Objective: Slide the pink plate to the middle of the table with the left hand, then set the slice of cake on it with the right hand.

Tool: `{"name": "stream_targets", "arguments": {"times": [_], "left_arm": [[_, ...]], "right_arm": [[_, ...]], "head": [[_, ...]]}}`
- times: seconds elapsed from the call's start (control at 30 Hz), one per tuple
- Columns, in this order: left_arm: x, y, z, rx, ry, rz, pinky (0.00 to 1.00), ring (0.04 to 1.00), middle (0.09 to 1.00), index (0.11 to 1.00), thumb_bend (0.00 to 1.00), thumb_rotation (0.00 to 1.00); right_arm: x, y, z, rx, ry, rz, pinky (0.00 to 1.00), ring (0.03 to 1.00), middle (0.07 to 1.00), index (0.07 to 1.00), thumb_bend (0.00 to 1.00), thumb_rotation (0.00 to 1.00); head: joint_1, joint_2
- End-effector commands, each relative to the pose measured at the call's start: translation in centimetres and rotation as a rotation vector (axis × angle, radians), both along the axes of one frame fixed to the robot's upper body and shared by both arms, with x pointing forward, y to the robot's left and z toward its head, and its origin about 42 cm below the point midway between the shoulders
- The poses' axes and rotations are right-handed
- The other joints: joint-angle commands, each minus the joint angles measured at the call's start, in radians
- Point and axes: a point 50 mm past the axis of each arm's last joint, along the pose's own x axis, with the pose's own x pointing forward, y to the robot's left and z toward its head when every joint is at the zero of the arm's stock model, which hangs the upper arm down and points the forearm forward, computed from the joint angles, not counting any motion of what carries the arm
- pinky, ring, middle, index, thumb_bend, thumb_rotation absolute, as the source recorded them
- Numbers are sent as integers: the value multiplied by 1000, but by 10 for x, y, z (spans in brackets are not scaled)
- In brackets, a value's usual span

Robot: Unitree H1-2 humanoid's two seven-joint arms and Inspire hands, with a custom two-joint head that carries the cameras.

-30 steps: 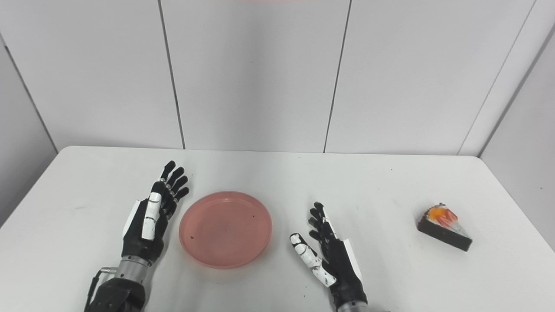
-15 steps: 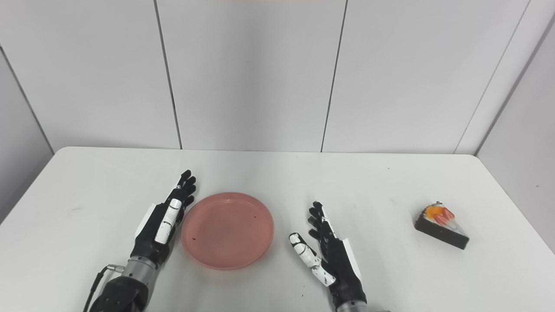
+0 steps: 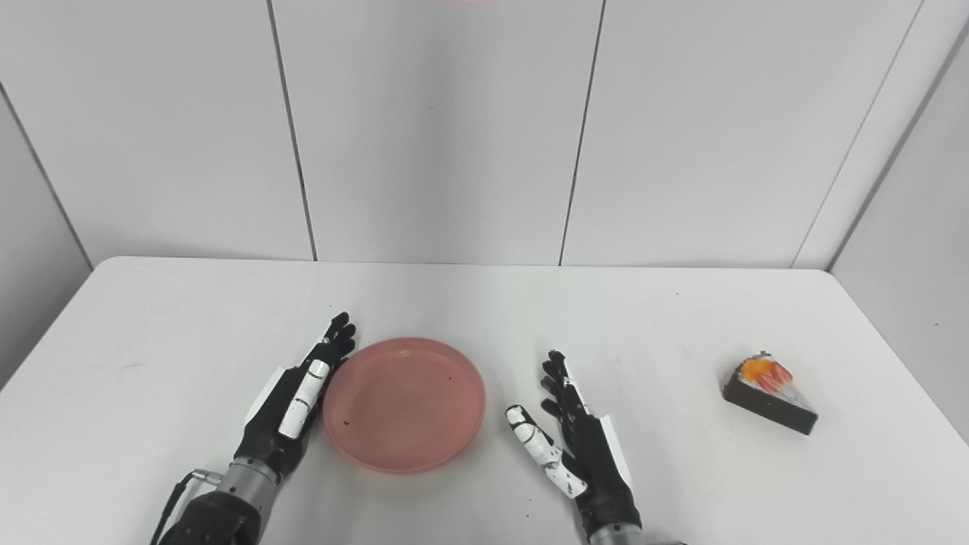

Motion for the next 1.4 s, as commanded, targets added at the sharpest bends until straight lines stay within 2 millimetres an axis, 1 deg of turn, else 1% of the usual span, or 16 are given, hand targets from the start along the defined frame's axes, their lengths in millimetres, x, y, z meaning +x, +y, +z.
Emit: {"name": "stream_targets", "arguments": {"times": [0.0,0.13,0.17,0.2,0.3,0.47,0.5,0.53,0.6,0.77,0.83,0.97,1.03,1.17,1.27,1.37], "left_arm": [[-6,0,-7,-36,29,-14,1000,1000,1000,1000,712,1000],[-5,1,-9,-85,39,-26,1000,1000,1000,1000,705,1000],[-5,1,-9,-88,36,-32,1000,1000,1000,1000,703,1000],[-5,2,-9,-88,35,-36,996,998,1000,1000,692,1000],[-7,3,-8,-96,47,-34,986,987,998,1000,691,1000],[-6,2,-7,-109,47,-34,972,971,983,984,696,1000],[-6,1,-7,-109,45,-38,976,975,984,985,699,1000],[-5,1,-8,-113,49,-43,977,977,985,985,700,1000],[-5,1,-8,-114,57,-52,996,984,994,995,708,1000],[-5,5,-10,-117,68,-64,997,984,995,993,721,1000],[-5,6,-12,-121,74,-67,983,980,990,985,734,999],[-4,8,-12,-121,85,-77,982,983,991,990,744,1000],[-4,9,-13,-123,83,-76,981,983,987,984,747,985],[-3,7,-12,-122,83,-73,964,976,978,977,751,987],[-2,6,-12,-122,84,-79,973,981,983,981,749,996],[-2,5,-13,-121,78,-82,970,975,980,975,746,1000]], "right_arm": [[8,-4,21,-6,-102,-9,903,937,960,969,465,686],[13,-12,24,-26,-114,-46,913,940,958,974,502,677],[15,-14,25,-55,-121,-69,914,940,957,974,509,673],[16,-16,26,-76,-126,-84,929,949,956,974,521,706],[24,-25,30,-140,-172,-141,922,941,951,972,513,718],[34,-43,31,-187,-211,-218,910,934,934,941,628,685],[36,-47,31,-206,-221,-227,863,896,908,924,649,660],[39,-53,30,-217,-236,-236,846,883,899,918,657,652],[44,-65,28,-245,-259,-247,812,853,885,905,664,580],[51,-90,28,-338,-295,-332,804,848,870,885,730,542],[51,-97,32,-375,-316,-384,793,837,854,864,750,488],[52,-106,39,-446,-340,-459,777,829,845,853,754,461],[52,-113,44,-474,-339,-509,764,824,843,857,752,404],[53,-132,46,-578,-344,-616,724,806,823,842,751,388],[52,-148,47,-639,-302,-702,739,820,837,846,747,378],[51,-164,47,-672,-267,-768,713,815,837,844,771,353]], "head": [[0,1],[-50,-3],[-79,-5],[-79,-5],[-126,-8],[-159,-11],[-159,-11],[-167,-14],[-181,-16],[-219,-26],[-231,-24],[-247,-22],[-252,-20],[-257,-18],[-259,-20],[-259,-22]]}}
